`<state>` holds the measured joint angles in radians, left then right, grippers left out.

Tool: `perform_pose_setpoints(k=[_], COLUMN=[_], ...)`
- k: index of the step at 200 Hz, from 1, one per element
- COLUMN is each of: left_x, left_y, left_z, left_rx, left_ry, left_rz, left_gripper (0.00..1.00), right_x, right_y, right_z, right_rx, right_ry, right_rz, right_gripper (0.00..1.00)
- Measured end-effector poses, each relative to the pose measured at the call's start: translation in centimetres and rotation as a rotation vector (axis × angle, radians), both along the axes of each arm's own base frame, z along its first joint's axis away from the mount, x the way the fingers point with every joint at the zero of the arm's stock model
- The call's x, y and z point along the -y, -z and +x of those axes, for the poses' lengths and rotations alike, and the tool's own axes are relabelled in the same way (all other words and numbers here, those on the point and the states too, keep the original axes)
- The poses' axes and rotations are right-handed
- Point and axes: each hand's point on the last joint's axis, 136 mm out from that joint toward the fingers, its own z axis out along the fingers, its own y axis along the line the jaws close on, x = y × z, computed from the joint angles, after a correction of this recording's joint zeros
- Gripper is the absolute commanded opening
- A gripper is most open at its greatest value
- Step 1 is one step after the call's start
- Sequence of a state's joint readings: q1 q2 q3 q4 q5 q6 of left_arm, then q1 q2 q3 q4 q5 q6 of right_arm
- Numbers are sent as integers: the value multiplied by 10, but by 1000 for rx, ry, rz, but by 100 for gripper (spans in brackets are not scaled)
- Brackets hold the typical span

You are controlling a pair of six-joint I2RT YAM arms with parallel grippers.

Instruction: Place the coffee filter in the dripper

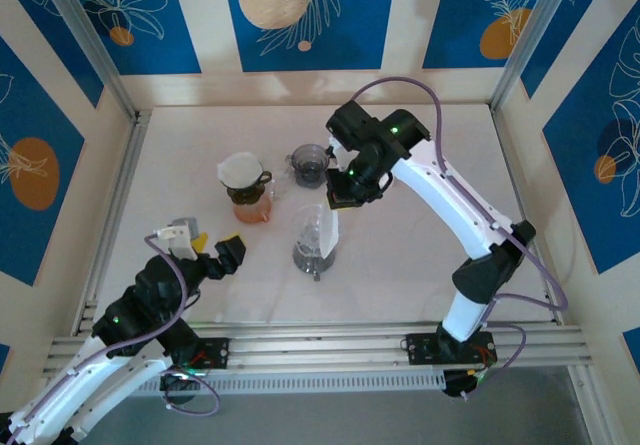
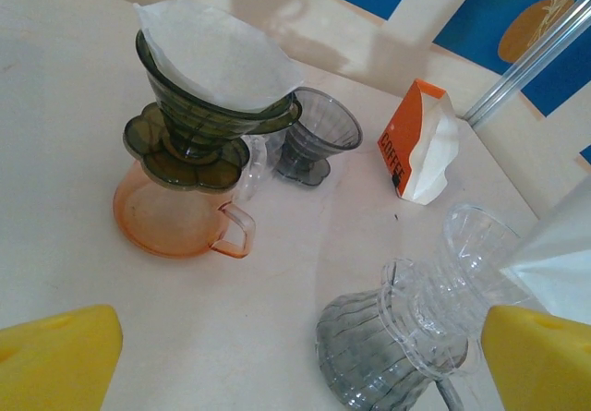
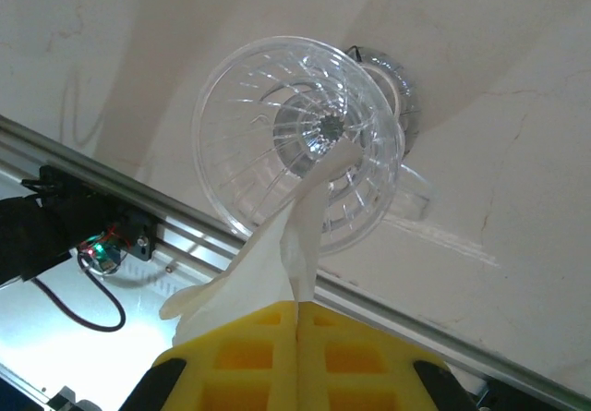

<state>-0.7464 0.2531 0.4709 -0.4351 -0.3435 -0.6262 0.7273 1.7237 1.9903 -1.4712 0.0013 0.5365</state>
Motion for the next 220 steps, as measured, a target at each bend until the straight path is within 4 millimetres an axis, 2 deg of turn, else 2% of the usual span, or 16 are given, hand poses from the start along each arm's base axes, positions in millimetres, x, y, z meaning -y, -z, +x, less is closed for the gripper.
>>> perform_pose_setpoints(k=[85, 181, 220], left_x=[4, 6, 9], left_y=[1, 5, 4], left_z=[-2, -3, -4], left_rx=[-6, -18, -17], left_ry=[25, 35, 51], left_rz=[-5, -11, -21], left_gripper=[100, 100, 100], right_x=[-17, -22, -13], right_y=[29, 31, 16], right_z=[14, 24, 19], right_rx=[-9, 73, 180], right_ry=[-11, -14, 2], right_rz=[-72, -73, -33], right_gripper=[10, 45, 54])
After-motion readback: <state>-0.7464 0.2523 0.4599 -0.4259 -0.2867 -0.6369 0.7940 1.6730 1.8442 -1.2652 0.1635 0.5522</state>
